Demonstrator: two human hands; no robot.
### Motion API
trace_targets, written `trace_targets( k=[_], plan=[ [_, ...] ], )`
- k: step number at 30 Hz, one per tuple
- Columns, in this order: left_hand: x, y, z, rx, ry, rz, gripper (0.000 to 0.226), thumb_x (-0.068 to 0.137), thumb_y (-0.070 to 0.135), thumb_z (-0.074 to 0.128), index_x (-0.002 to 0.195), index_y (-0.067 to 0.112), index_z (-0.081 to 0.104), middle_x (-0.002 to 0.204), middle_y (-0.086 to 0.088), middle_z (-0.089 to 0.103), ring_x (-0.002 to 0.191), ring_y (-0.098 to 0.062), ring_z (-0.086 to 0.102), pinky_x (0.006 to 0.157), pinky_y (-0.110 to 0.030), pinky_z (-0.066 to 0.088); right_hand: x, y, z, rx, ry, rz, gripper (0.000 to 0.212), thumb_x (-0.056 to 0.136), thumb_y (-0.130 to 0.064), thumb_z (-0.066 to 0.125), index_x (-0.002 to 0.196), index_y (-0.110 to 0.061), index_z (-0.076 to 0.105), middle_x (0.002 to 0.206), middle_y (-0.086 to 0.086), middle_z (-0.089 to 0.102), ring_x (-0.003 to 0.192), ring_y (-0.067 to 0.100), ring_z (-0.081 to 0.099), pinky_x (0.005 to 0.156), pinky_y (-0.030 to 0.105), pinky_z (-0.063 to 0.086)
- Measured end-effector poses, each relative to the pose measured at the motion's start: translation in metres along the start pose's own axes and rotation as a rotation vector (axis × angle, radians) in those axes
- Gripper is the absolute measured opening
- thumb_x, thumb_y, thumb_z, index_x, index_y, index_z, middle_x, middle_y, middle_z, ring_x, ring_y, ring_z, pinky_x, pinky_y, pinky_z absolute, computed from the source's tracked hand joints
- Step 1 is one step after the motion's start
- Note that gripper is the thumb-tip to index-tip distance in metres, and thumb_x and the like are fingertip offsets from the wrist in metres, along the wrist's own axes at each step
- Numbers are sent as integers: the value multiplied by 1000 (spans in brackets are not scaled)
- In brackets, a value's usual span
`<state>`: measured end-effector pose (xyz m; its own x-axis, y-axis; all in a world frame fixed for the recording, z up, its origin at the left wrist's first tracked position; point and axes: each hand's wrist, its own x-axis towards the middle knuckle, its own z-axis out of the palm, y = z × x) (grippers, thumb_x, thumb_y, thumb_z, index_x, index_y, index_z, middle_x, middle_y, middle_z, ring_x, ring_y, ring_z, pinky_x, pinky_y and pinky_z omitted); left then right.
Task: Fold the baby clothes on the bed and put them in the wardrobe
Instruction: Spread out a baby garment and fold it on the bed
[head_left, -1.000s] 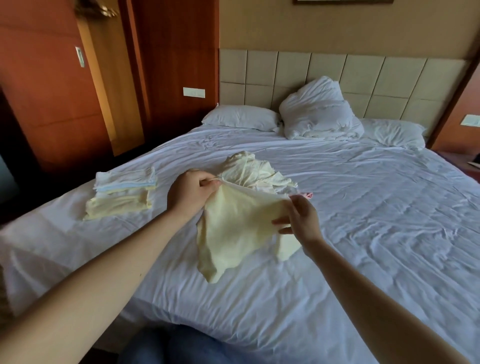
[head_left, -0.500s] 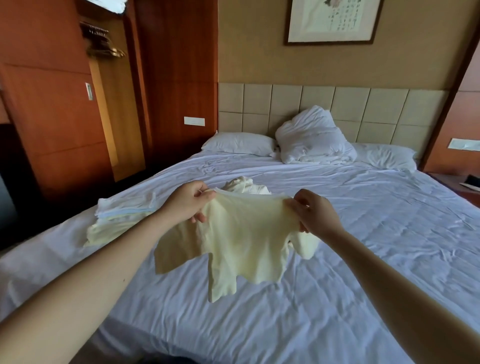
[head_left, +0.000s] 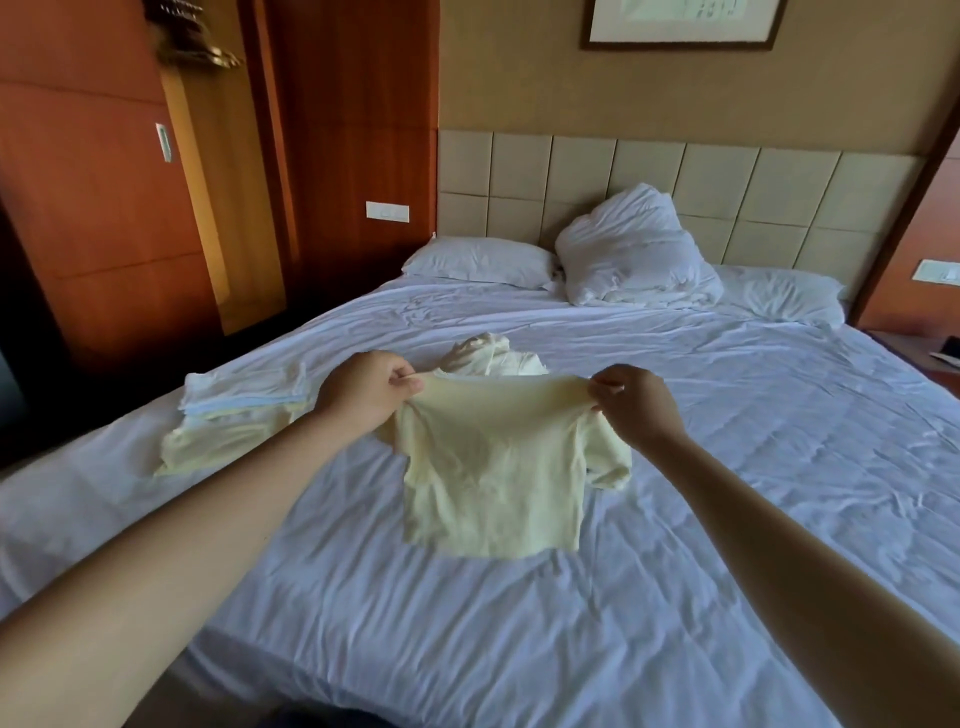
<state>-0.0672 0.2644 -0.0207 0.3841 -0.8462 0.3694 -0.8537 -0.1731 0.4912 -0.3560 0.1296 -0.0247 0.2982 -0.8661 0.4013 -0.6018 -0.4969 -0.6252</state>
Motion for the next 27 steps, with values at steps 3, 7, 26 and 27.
trace_targets(
  k=[3,7,26,27],
  plan=[
    [13,8,-11,11,182,73,12,92,31,63,88,22,70,89,6,71,89,-17,65,70,-32,47,19,-14,-5,6,137,-49,17,92,-19,59,100,-8,69,102,8,69,94,25,64,73,28,41],
    [10,12,-19,58,352,159,15,91,28,64,100,20,73,102,6,74,97,-22,66,78,-37,51,21,-20,-5,1,197,-232,13,94,-19,57,99,-13,67,108,1,62,89,18,62,78,33,49],
    [-153,-84,123,557,-456,-98,20,93,25,54,89,23,74,90,5,69,80,-17,64,60,-21,40,-161,86,110,-429,-528,99,17,88,-28,54,85,-28,71,89,-8,68,84,17,64,65,27,46],
    [-153,-83,123,580,-472,-107,19,91,22,55,87,21,73,88,5,68,79,-17,62,59,-21,38,-164,87,110,-437,-536,94,17,88,-29,53,86,-30,70,89,-8,68,84,16,63,65,26,46]
  ],
)
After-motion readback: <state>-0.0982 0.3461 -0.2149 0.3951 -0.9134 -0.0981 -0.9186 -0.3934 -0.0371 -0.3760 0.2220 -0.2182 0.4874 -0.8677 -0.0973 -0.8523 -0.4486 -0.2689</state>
